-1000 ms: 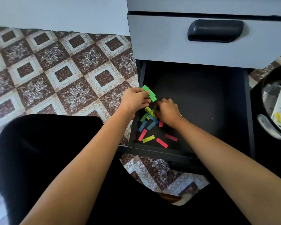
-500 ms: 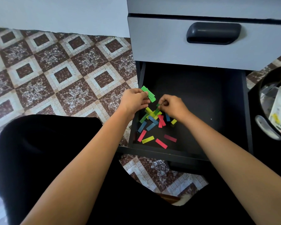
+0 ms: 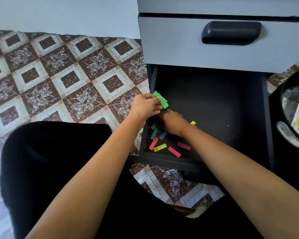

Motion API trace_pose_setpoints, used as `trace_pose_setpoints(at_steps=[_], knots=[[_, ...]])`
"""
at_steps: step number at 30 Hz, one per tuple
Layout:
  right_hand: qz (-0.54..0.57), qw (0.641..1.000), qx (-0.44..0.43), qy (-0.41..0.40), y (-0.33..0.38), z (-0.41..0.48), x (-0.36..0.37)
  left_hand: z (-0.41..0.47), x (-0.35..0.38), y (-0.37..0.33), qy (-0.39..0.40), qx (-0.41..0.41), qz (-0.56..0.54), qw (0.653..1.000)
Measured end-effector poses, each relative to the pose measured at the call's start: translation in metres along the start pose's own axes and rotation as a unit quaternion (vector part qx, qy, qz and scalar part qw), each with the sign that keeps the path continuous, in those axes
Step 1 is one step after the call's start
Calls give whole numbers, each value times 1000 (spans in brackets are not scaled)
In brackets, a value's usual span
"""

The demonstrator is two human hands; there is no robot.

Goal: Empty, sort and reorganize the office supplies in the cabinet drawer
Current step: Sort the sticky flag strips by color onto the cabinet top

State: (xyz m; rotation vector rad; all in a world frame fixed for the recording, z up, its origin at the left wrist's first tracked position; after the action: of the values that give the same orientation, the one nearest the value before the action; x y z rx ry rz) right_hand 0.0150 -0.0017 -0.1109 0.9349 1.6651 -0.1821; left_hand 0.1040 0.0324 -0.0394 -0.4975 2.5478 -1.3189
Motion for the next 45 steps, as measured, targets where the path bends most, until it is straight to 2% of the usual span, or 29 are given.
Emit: trace_pose_setpoints(at_steps=[6,8,10,13,19,27,31,36,41,43,45], knots=[[6,1000,-1,0,0,0,5,0,0,1,0,-1,2,1000],[39,999,5,-8,-1,-1,5,-1,0,1,-1,2,4,1000],[118,992,11,-33,-7,-5,4,-1,0,0,2,4,8,1000],[288,953,68,-57,-18,-17,0,-2,0,-2,4,5,9,1000],[469,865,143,-106,-39,-50,-20,-7,5,-4,4,13,22,1000],[600,742,239,-182,-64,-101,-46,-20,25,-1,6,29,70,997],[622,704,249,-237,-65,-128,-67,-33,46,9,44,24,102,994],[610,687,271,-288,-62,-156,-66,-56,77,28,145,-26,48,988],[607,660,294,-331,-57,-165,-49,-61,84,34,150,-47,2,988],[589,676,294,-331,-54,-165,-46,-61,84,34,144,-50,-7,988],[560,708,277,-329,-50,-165,-47,-60,84,35,136,-46,-6,990]])
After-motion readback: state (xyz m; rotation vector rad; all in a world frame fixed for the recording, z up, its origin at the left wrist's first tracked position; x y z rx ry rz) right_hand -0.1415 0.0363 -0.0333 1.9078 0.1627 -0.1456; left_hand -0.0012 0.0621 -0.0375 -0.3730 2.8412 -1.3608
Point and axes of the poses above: each hand's wrist, its own z-axis towards the middle knuckle, its own x-axis out of the palm, y = z × x, the point moved 5 cm from there along z, towards the middle knuckle, and after that the axes turned 1 degree about -y, right-handed, at the moved point
